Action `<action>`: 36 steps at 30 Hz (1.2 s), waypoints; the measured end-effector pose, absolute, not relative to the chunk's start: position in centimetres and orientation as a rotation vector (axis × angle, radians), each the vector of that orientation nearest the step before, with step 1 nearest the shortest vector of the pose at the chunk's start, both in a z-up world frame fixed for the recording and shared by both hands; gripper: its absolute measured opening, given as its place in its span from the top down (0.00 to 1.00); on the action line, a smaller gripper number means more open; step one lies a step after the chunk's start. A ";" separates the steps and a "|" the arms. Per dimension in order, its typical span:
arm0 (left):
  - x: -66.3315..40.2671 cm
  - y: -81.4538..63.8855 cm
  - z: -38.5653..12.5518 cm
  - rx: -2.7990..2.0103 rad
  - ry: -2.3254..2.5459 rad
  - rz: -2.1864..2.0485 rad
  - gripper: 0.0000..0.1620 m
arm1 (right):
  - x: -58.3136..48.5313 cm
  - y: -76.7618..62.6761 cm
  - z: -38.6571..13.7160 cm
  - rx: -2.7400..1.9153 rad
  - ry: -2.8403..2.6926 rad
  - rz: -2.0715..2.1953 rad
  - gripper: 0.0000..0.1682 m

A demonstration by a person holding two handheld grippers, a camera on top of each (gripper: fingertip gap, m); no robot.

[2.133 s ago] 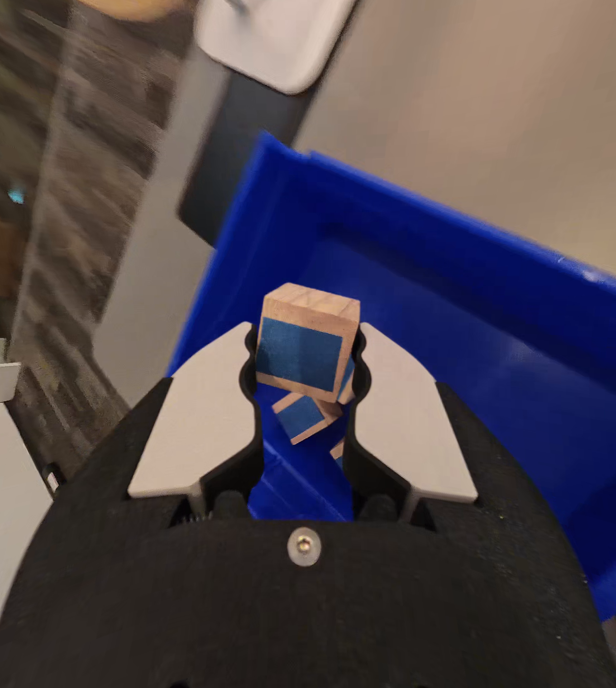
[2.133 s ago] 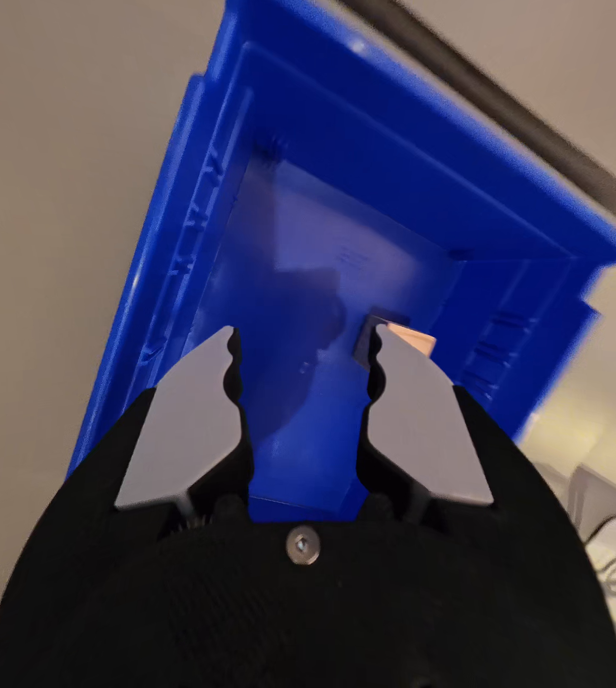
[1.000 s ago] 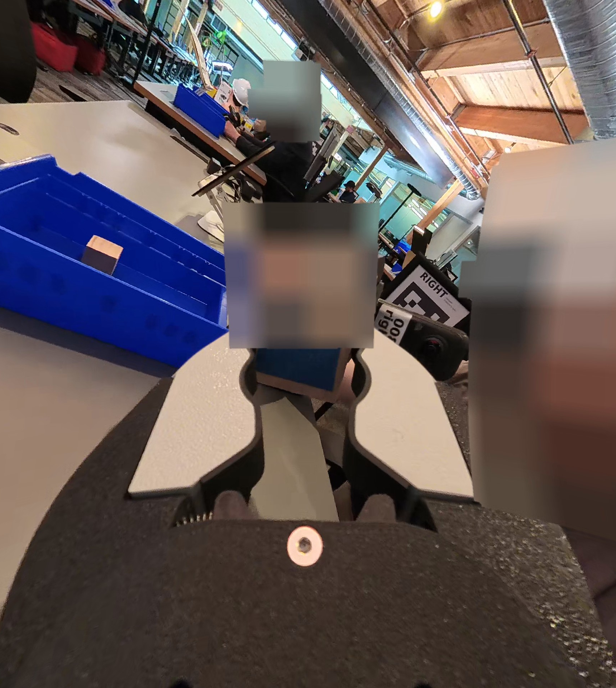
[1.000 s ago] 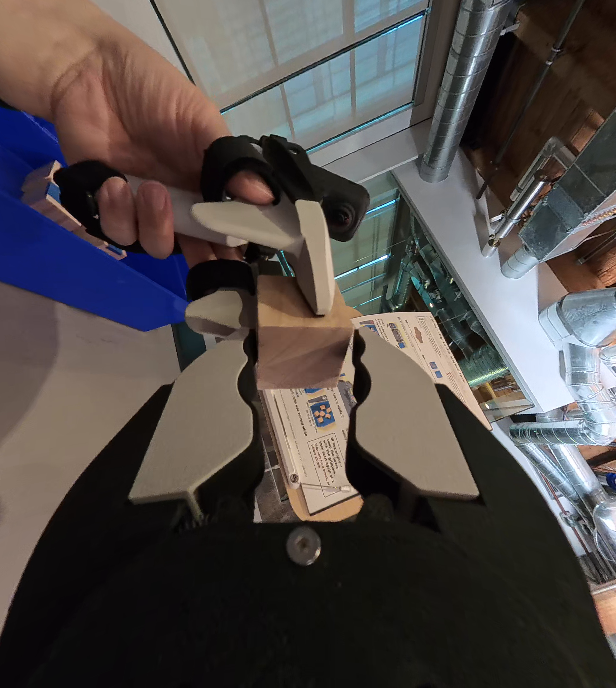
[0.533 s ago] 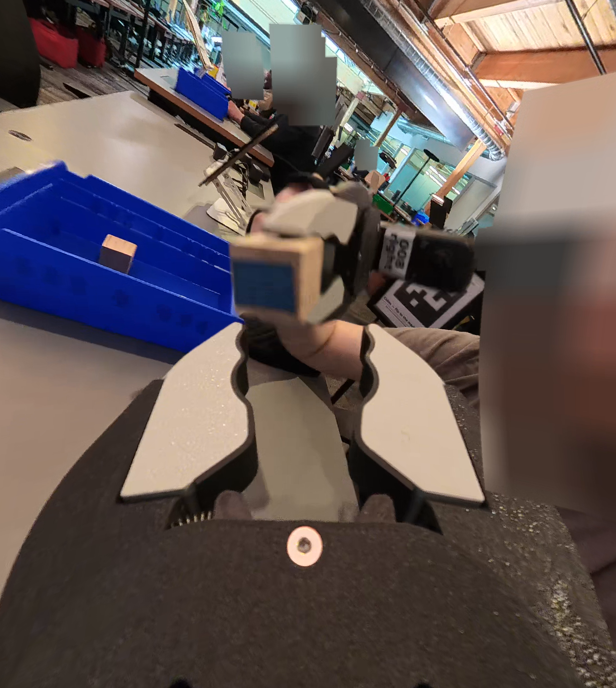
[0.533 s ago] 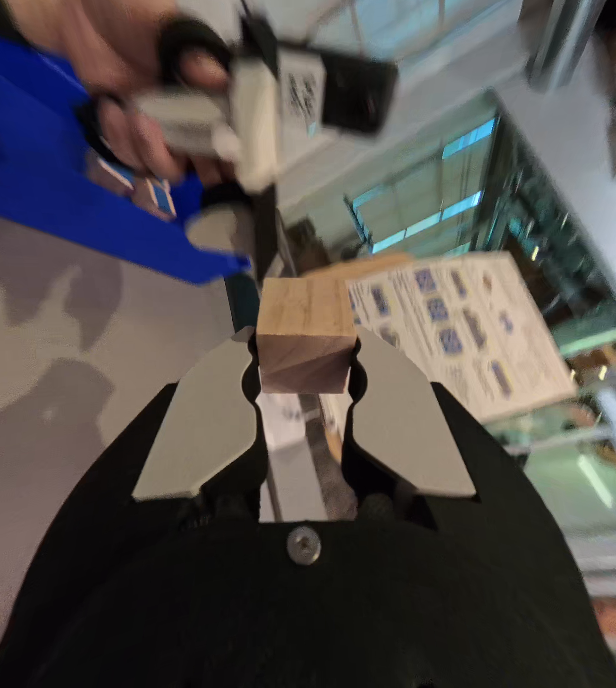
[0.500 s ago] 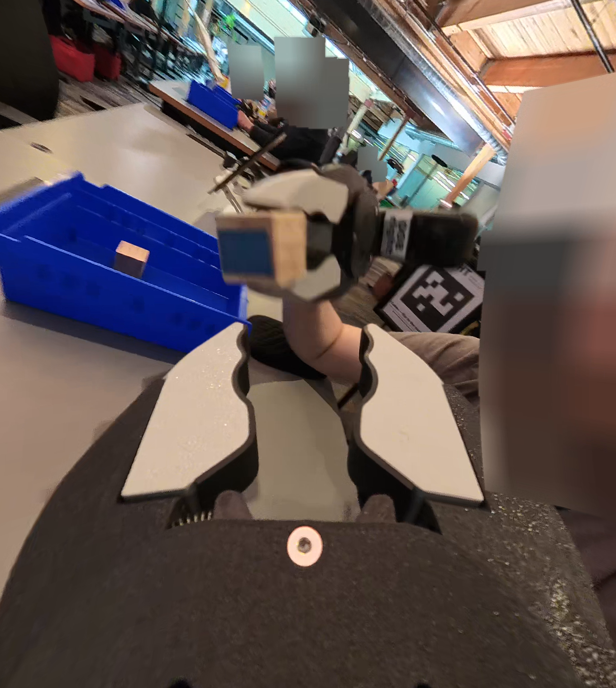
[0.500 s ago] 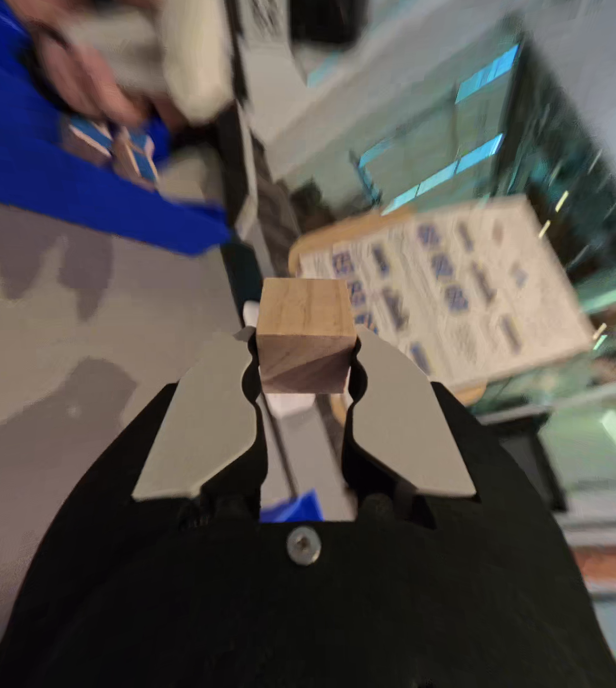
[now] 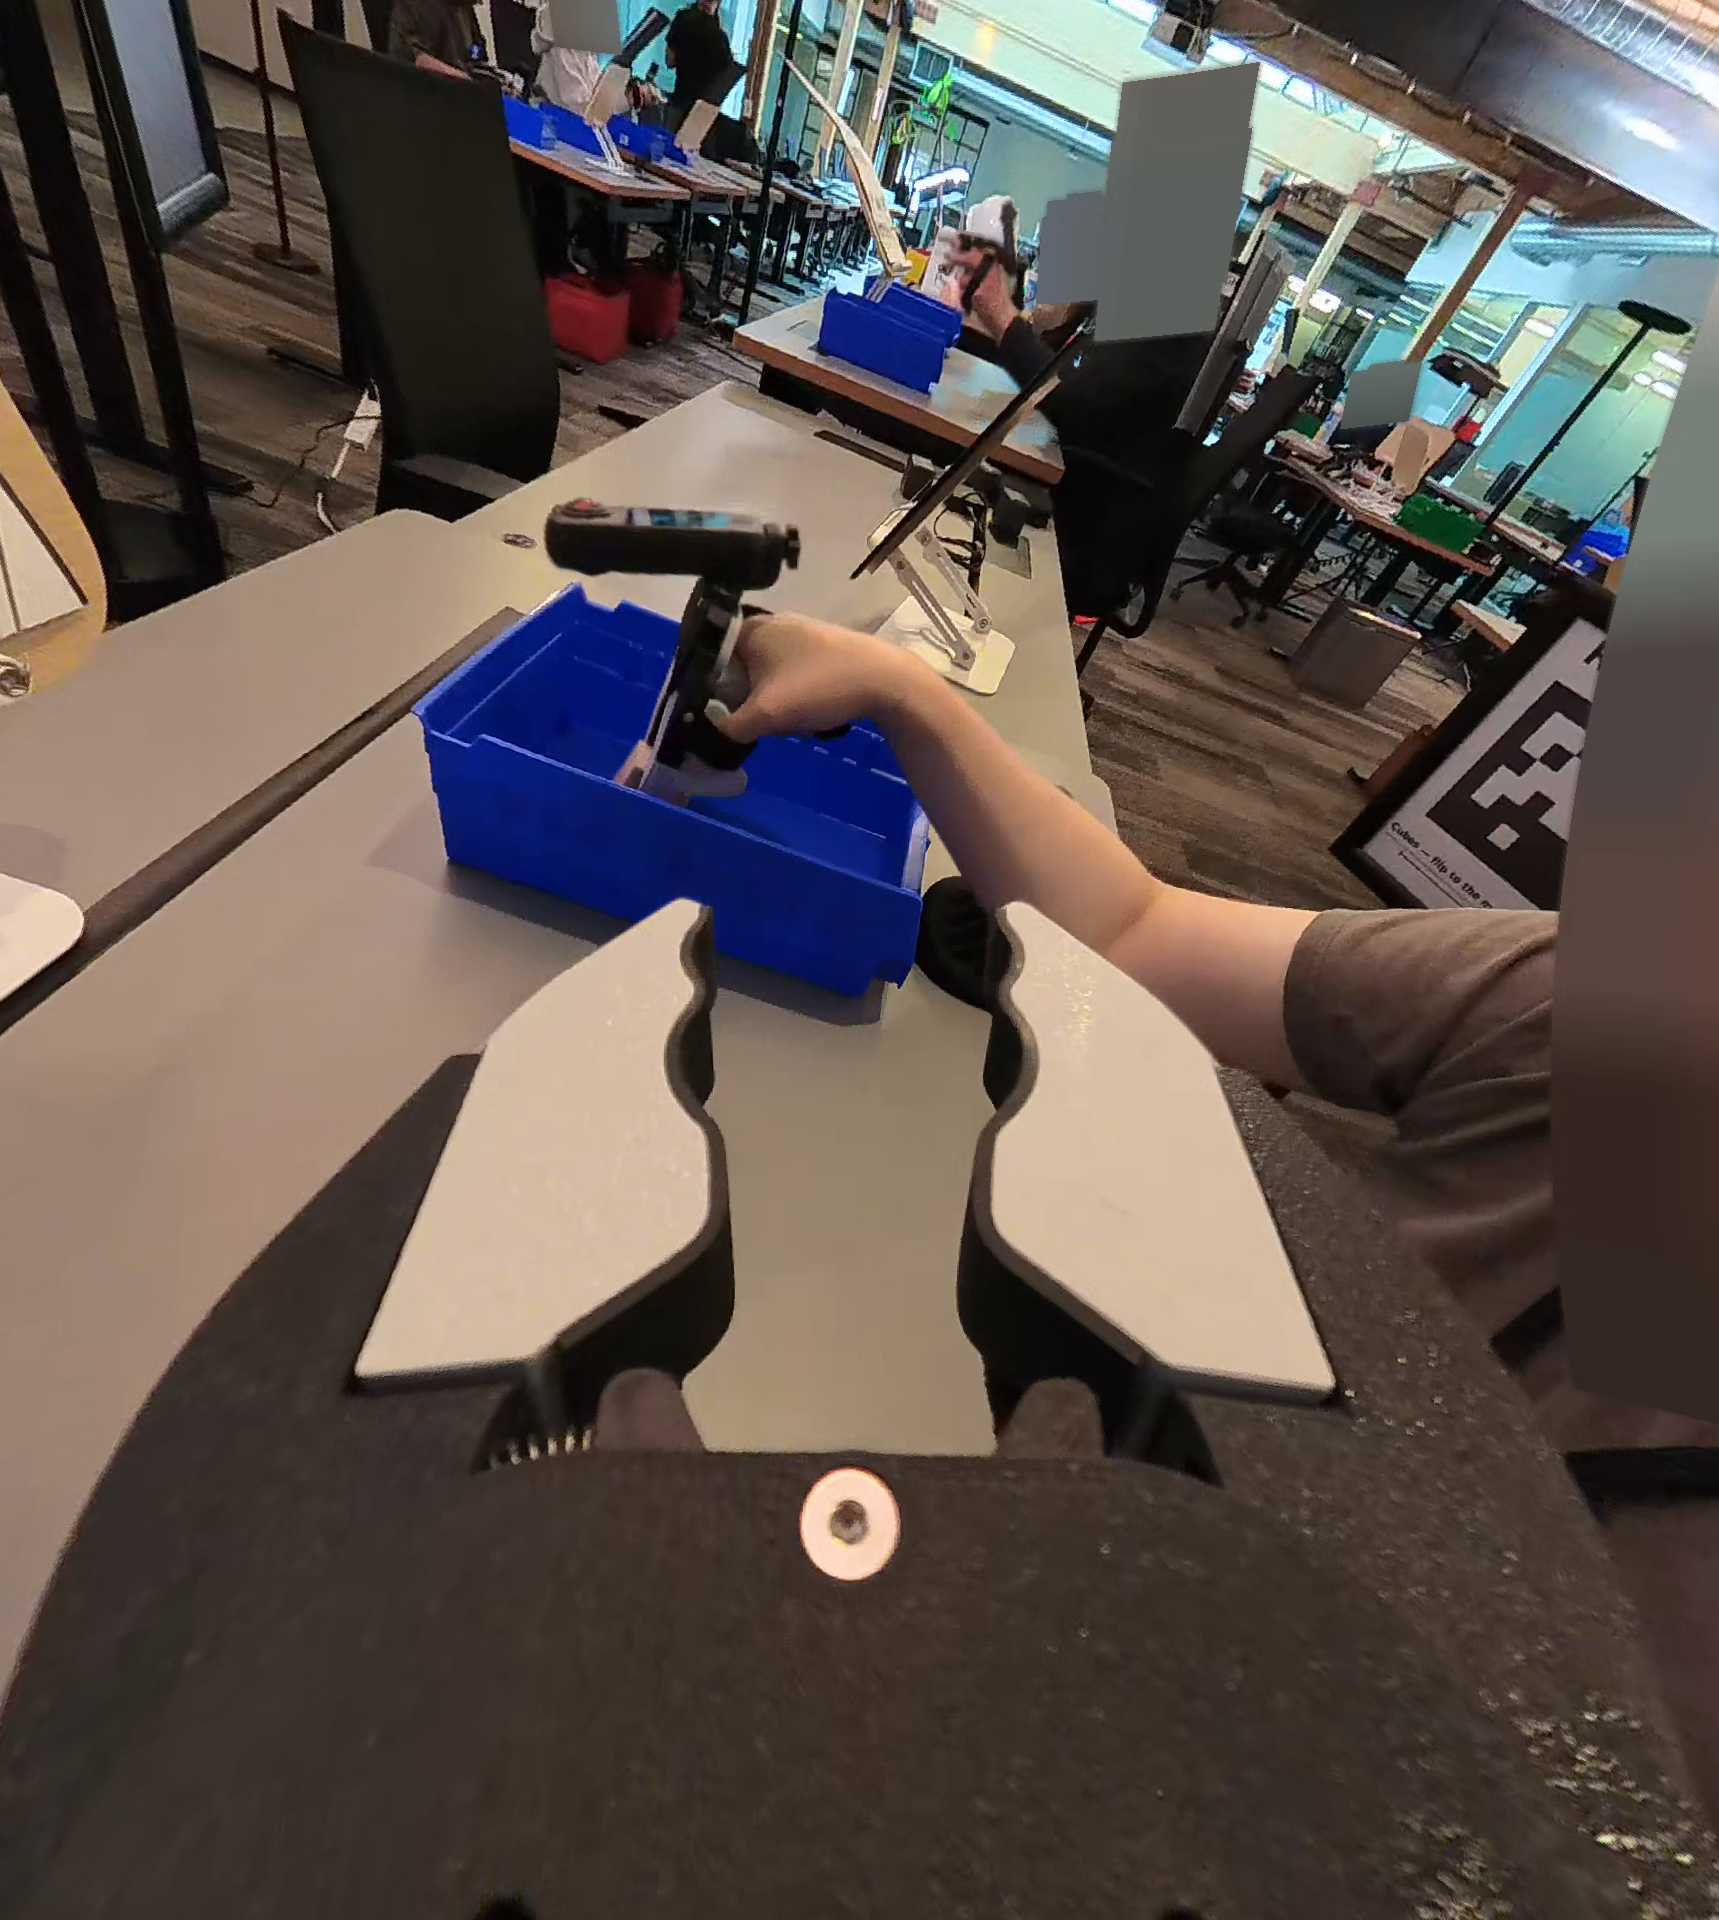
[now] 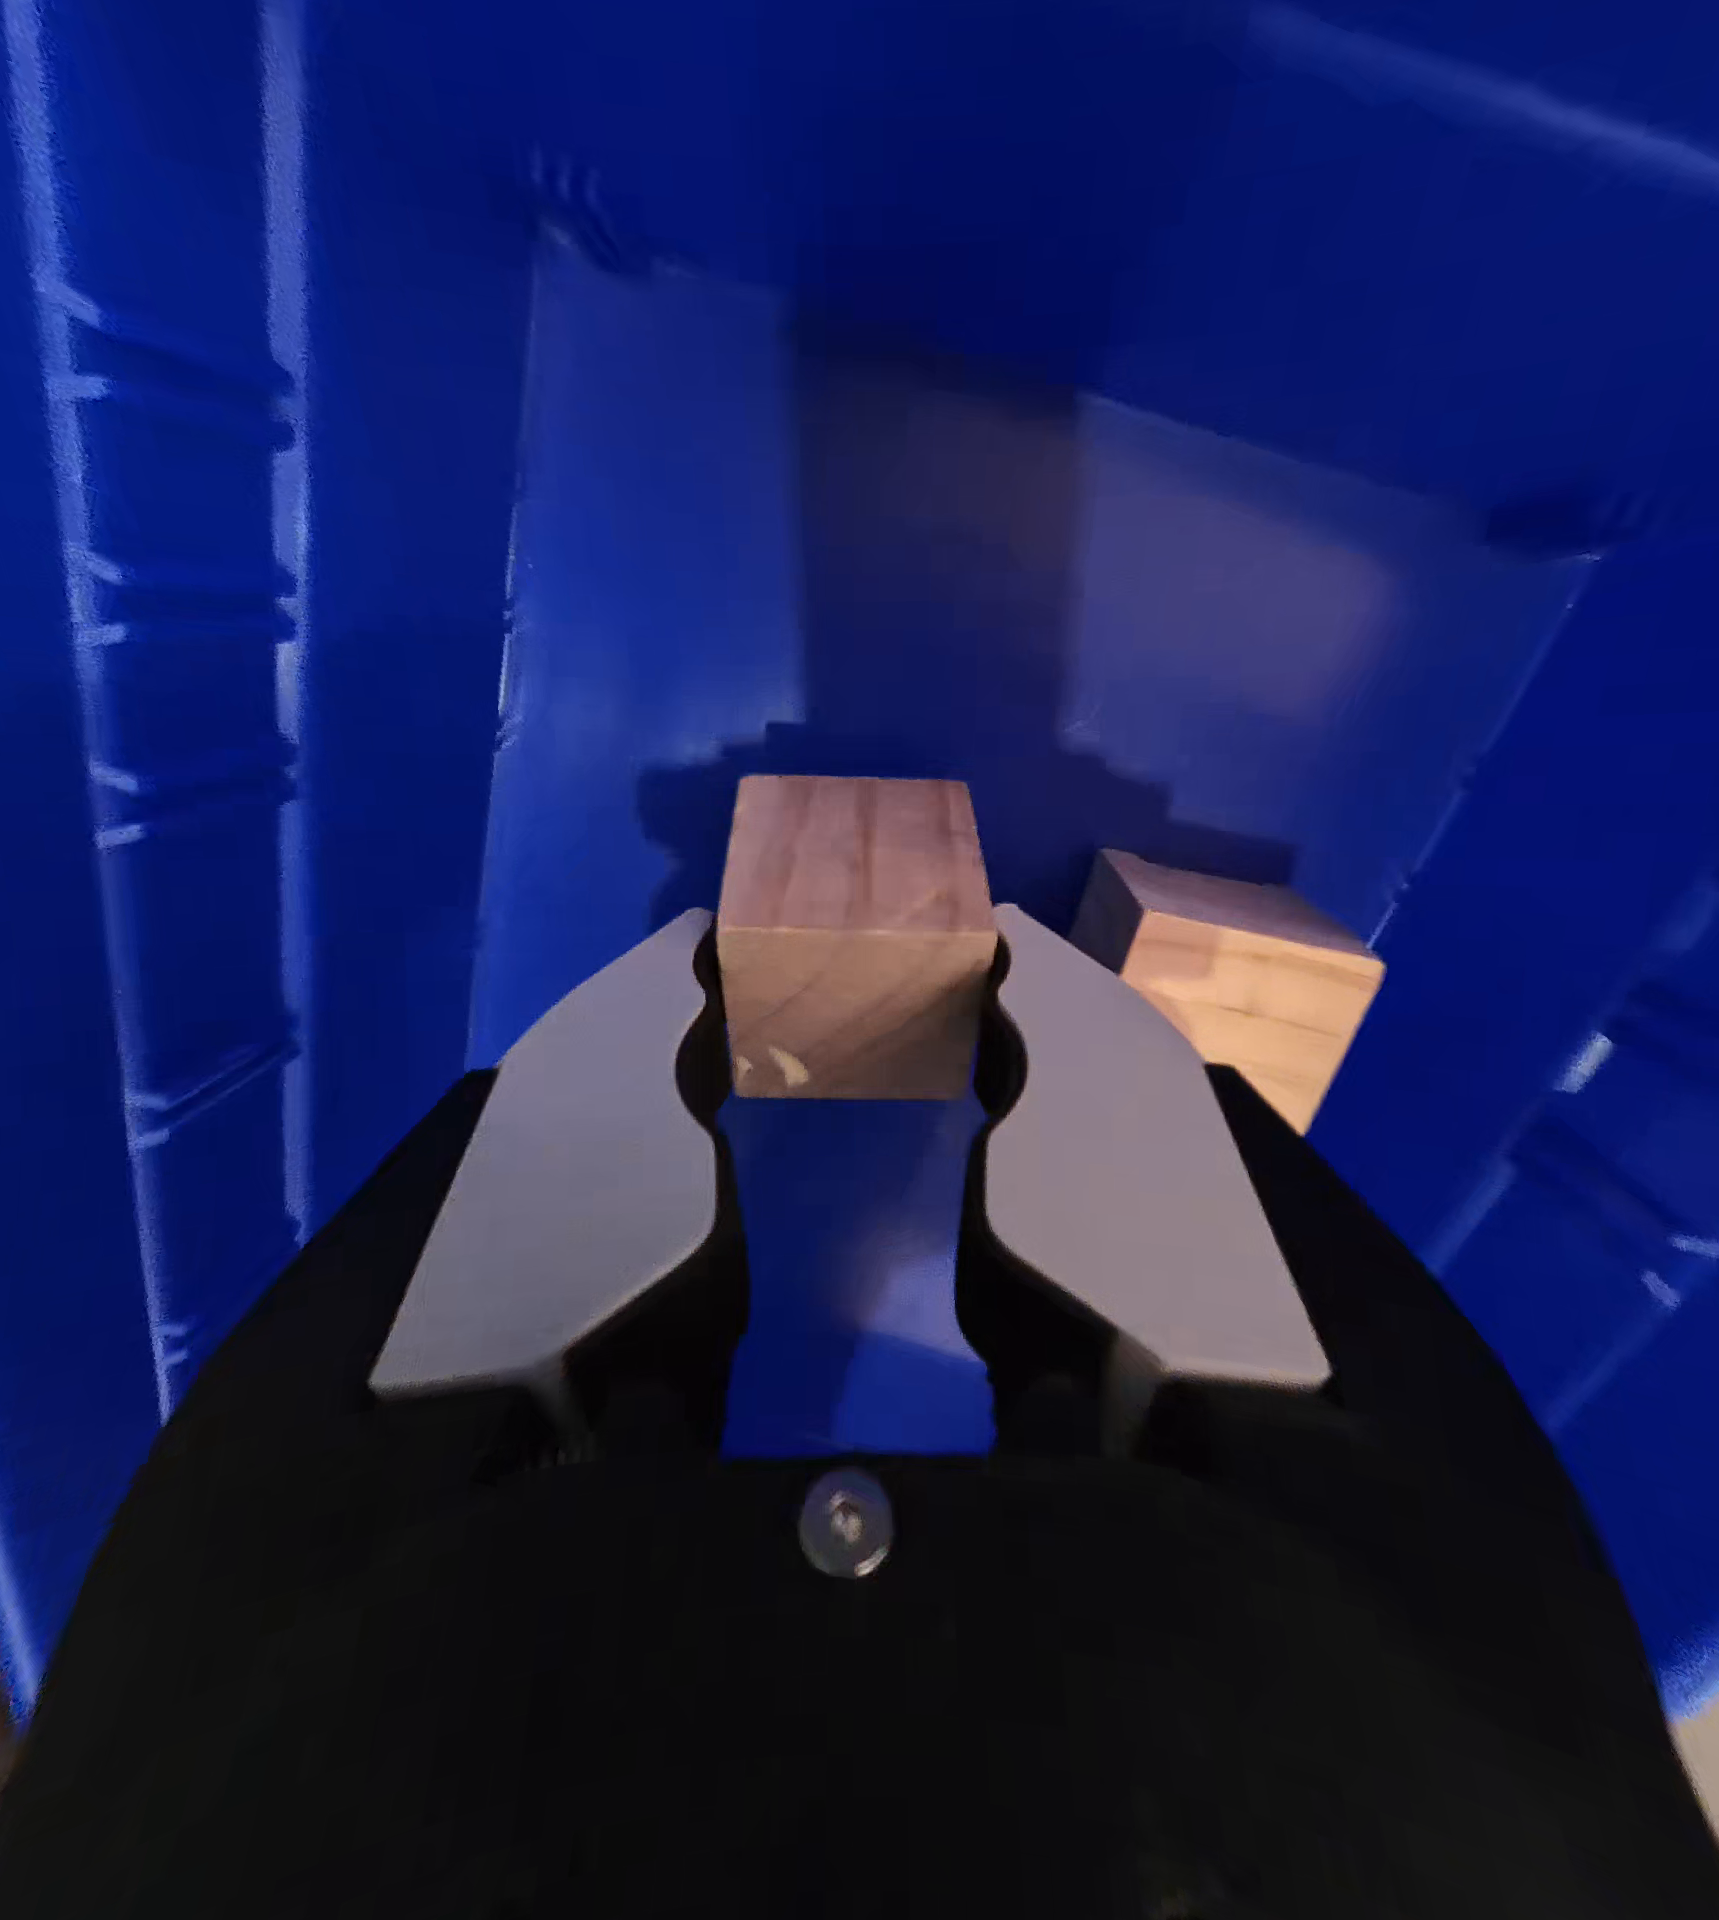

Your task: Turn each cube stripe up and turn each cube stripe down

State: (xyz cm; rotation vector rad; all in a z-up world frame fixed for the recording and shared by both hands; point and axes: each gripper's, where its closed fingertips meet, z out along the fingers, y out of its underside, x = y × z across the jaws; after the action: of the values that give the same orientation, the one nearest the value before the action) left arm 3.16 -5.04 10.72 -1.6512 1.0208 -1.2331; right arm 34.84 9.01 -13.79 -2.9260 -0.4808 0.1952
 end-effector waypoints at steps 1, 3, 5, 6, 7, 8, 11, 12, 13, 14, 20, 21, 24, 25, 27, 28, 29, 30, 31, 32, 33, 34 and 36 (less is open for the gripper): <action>3.3 -5.2 10.6 -1.655 1.033 -1.229 0.70 | 34.9 9.0 -14.1 -2.933 -0.479 0.176 0.72; 3.5 -5.4 10.3 -1.668 1.056 -1.218 0.70 | 35.1 9.2 -14.6 -2.948 -0.464 0.126 0.73; 3.7 -5.6 10.1 -1.669 1.072 -1.210 0.70 | 35.2 9.0 -14.9 -2.966 -0.461 0.096 0.72; 3.8 -5.7 10.1 -1.670 1.078 -1.209 0.70 | 35.3 9.0 -15.0 -2.971 -0.454 0.086 0.72; 3.9 -5.8 10.0 -1.673 1.085 -1.210 0.70 | 35.4 9.0 -15.0 -2.976 -0.446 0.077 0.72; 4.0 -5.9 9.9 -1.674 1.094 -1.212 0.70 | 35.5 9.0 -15.1 -2.980 -0.435 0.072 0.72; 4.1 -5.9 9.8 -1.673 1.104 -1.193 0.70 | 35.7 9.1 -15.1 -2.979 -0.411 0.057 0.72; 4.1 -5.9 9.8 -1.673 1.105 -1.189 0.70 | 35.8 9.2 -15.0 -2.973 -0.406 0.043 0.72; 4.0 -5.8 9.7 -1.677 1.102 -1.191 0.70 | 35.7 9.3 -14.8 -2.963 -0.410 0.041 0.70; 3.9 -5.8 9.8 -1.677 1.099 -1.198 0.69 | 35.6 9.4 -14.5 -2.949 -0.419 0.039 0.67; 0.4 -5.2 11.1 -1.674 1.067 -1.103 0.69 | 34.7 9.8 -10.2 -2.776 -0.470 0.006 0.65; -0.9 -4.6 11.3 -1.682 1.040 -1.048 0.70 | 34.4 9.8 -9.3 -2.746 -0.482 0.010 0.65; -7.2 -0.3 11.1 -1.779 0.817 -0.720 0.73 | 33.2 9.5 -7.7 -2.681 -0.531 0.034 0.65; -9.3 0.7 10.5 -1.820 0.756 -0.637 0.73 | 32.8 9.3 -7.4 -2.670 -0.548 0.045 0.65; -13.1 2.1 9.1 -1.925 0.656 -0.529 0.73 | 32.2 9.2 -7.2 -2.659 -0.579 0.065 0.65; -14.7 2.8 8.4 -1.960 0.613 -0.471 0.73 | 32.1 9.1 -7.3 -2.661 -0.589 0.064 0.65; -16.2 3.5 7.8 -1.985 0.589 -0.400 0.73 | 32.0 9.1 -7.5 -2.665 -0.593 0.057 0.65; -17.3 4.0 7.2 -2.002 0.582 -0.338 0.73 | 32.0 9.1 -7.7 -2.673 -0.599 0.050 0.65; -18.2 4.5 6.3 -2.036 0.558 -0.303 0.73 | 32.0 9.1 -7.9 -2.683 -0.600 0.046 0.65; -19.0 4.9 5.1 -2.101 0.521 -0.289 0.73 | 32.1 9.0 -8.2 -2.692 -0.601 0.044 0.65; -19.6 5.1 3.6 -2.188 0.487 -0.284 0.73 | 32.1 9.0 -8.4 -2.699 -0.604 0.040 0.65; -19.8 5.1 2.1 -2.267 0.485 -0.294 0.73 | 32.2 9.0 -8.5 -2.704 -0.607 0.036 0.65; -19.3 5.3 -0.3 -2.340 0.584 -0.319 0.76 | 32.1 9.0 -8.7 -2.706 -0.624 0.035 0.65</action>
State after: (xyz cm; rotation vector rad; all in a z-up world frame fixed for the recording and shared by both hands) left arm -19.30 5.28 -0.27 -2.3405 0.5842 -0.3188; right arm 32.11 9.01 -8.70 -2.7062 -0.6239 0.0353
